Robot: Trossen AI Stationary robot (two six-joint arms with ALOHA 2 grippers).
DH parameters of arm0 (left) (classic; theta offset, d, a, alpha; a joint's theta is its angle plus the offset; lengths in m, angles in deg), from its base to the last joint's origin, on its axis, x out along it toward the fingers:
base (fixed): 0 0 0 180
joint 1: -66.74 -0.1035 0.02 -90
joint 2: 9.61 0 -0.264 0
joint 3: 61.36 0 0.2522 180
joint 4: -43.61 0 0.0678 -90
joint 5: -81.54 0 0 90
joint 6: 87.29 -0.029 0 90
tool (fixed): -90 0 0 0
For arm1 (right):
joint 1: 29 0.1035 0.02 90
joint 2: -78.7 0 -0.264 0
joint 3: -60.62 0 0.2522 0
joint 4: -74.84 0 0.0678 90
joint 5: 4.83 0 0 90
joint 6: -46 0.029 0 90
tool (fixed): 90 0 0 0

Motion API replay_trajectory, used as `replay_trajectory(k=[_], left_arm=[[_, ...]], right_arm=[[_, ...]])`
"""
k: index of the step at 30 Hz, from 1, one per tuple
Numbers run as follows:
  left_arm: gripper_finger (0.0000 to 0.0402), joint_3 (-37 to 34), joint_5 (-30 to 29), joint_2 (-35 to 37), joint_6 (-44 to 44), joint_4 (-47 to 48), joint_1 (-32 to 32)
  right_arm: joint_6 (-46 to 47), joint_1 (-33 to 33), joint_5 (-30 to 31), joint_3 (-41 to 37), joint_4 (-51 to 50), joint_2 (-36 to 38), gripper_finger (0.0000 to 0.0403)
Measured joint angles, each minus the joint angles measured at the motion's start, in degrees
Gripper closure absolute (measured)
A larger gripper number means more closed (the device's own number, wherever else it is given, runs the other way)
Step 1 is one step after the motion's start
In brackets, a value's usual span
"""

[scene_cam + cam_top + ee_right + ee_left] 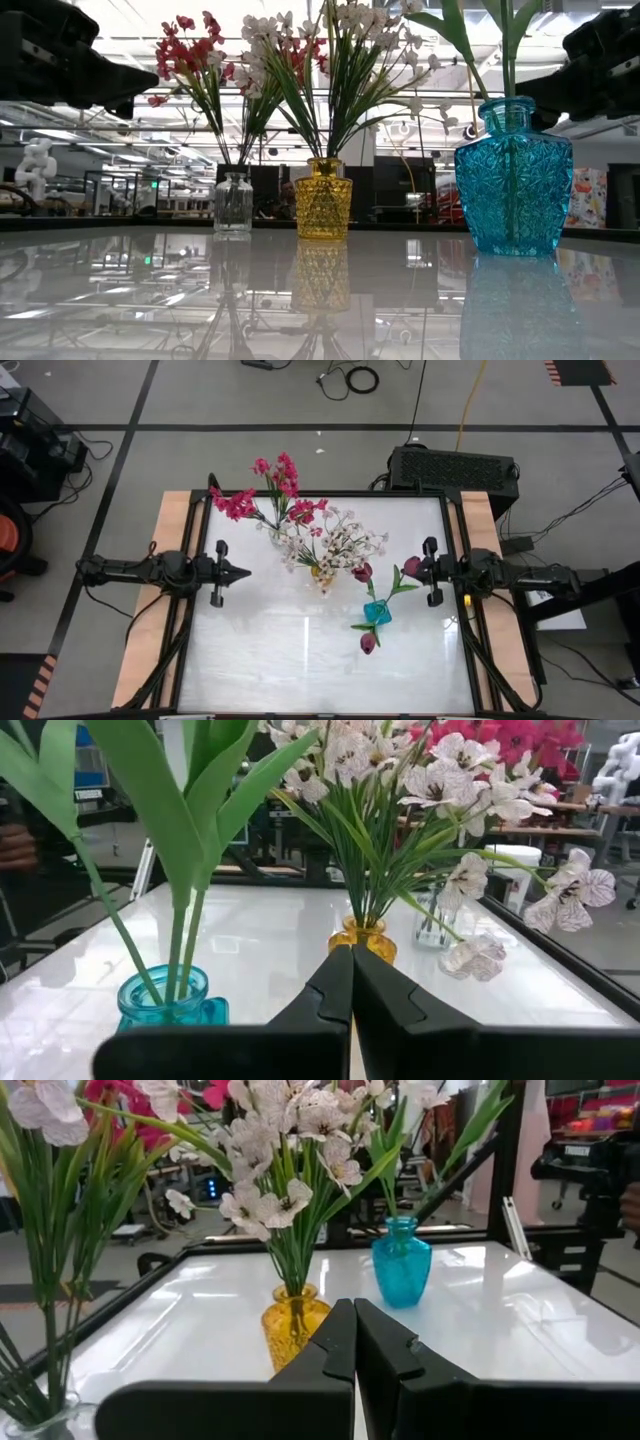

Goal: Sort flowers into vase by color
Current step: Return to Home Position

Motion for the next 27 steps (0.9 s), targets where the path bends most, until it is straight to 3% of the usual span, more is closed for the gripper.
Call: replay_trajectory(k=[27], left_arm=[[0.0401, 0.0, 2.8, 0.5, -3.2, 0.9, -2.4]], right_arm=[[-0.9, 0.0, 1.0, 0.0, -0.2, 0.0, 0.0403]])
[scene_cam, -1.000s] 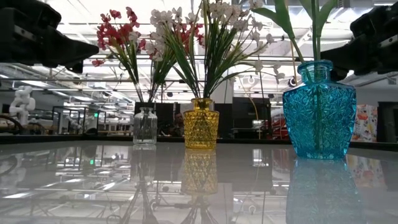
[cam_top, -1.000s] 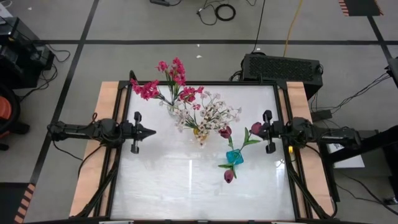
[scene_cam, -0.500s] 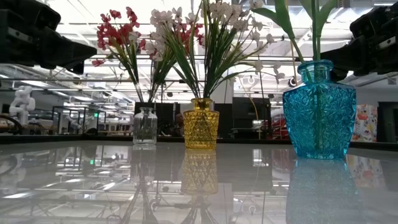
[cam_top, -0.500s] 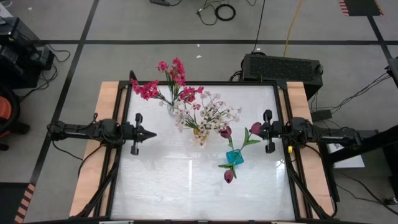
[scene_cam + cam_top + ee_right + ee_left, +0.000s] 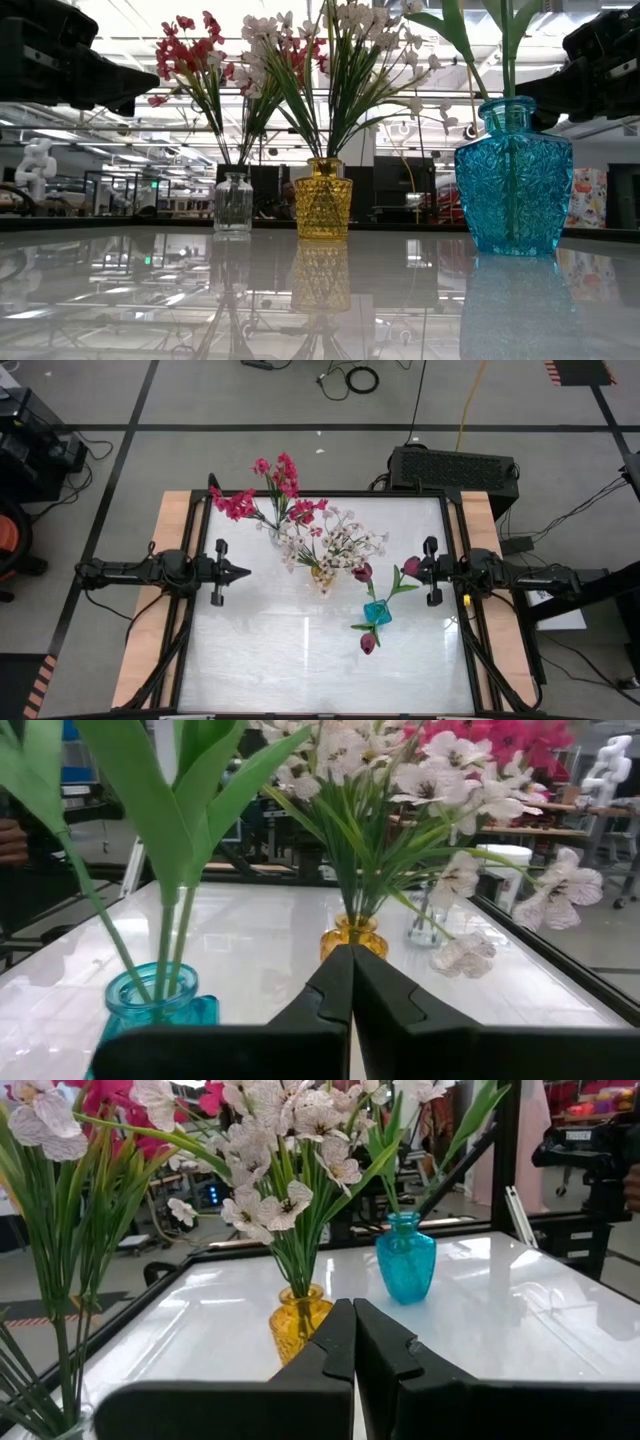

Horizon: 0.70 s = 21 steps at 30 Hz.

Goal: Sort flowers into vase by color
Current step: Return to Home Position

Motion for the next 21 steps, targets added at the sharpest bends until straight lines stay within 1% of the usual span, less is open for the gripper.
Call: replay_trajectory(k=[5, 17, 21], left_arm=[[0.0401, 0.0, 0.1, 0.0, 0.1, 0.0, 0.0], [0.0401, 0.0, 0.2, 0.0, 0.5, -0.2, 0.0], [0.0396, 0.0, 0.2, 0.0, 0.5, -0.2, 0.0]], right_arm=[[1.0, 0.0, 3.1, 0.0, 0.2, 0.0, 0.0403], [3.6, 0.0, 2.6, 0.0, 0.1, 0.0, 0.0403], [4.6, 0.9, 1.0, 0.0, -0.2, 0.0, 0.0403]])
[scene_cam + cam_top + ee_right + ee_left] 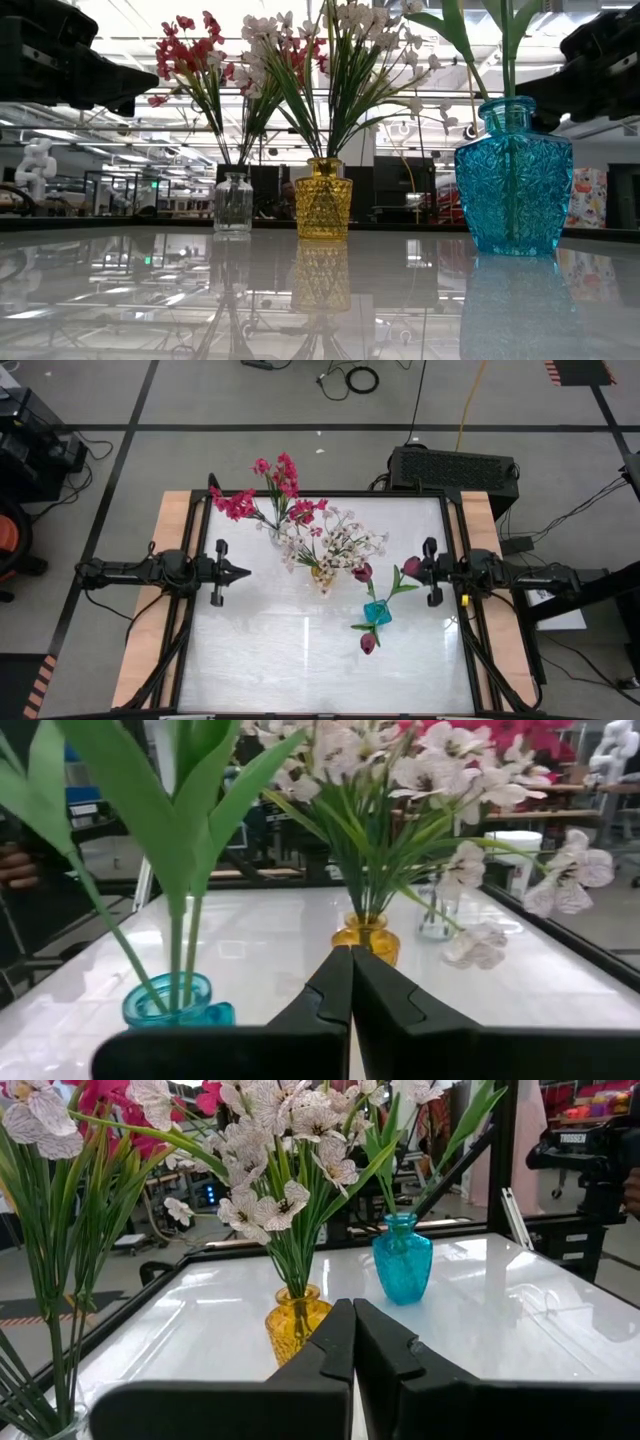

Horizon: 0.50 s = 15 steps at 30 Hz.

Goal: Sort flowers into vase by color
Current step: Return to Home Position

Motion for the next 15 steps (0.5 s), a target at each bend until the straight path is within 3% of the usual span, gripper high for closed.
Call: replay_trajectory(k=[15], left_arm=[[0.0393, 0.0, 0.0, 0.0, 0.0, -0.1, 0.0]], right_arm=[[-5.2, 0.2, 2.1, 0.0, 0.3, 0.0, 0.0403]])
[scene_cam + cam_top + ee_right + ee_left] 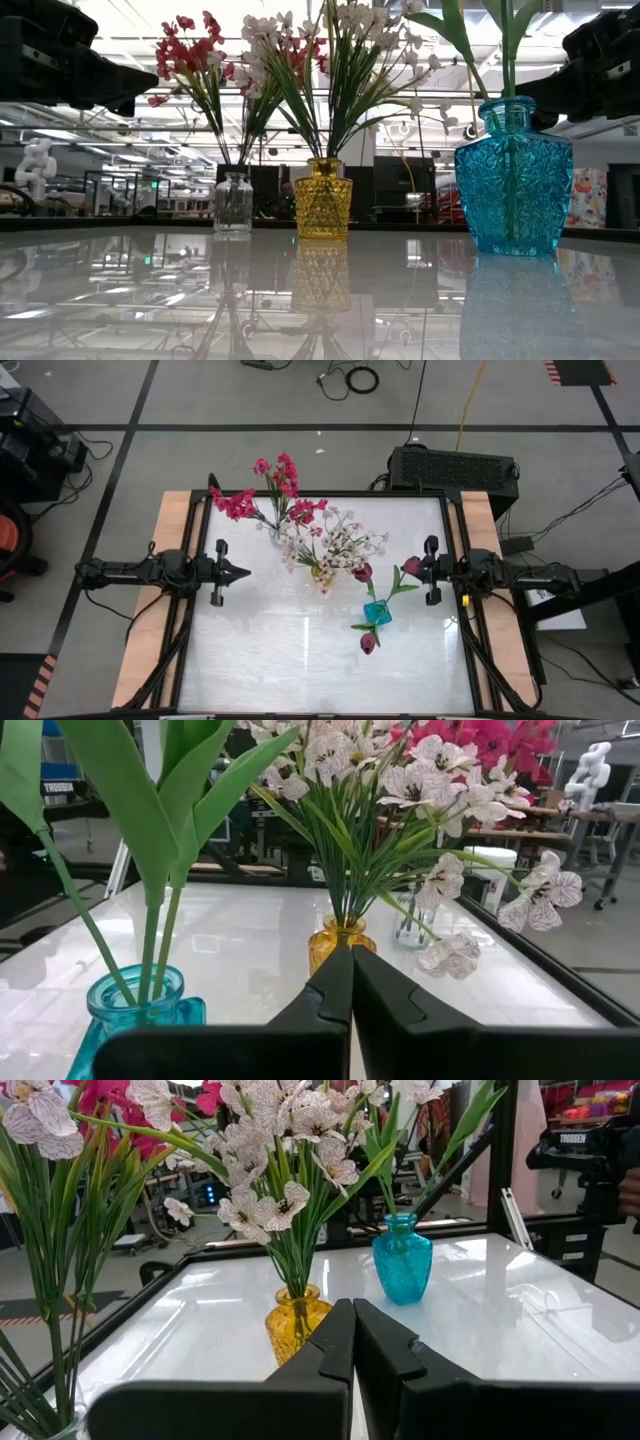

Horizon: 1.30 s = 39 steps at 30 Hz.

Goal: Sort flowers into vase by color
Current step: Return to Home Position

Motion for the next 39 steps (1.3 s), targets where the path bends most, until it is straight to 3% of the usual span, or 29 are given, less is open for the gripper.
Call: replay_trajectory(k=[39], left_arm=[[0.0392, 0.0, 0.0, 0.0, 0.0, -0.1, 0.0]], right_arm=[[1.6, 0.0, -0.2, 0.0, 0.0, 0.0, 0.0403]])
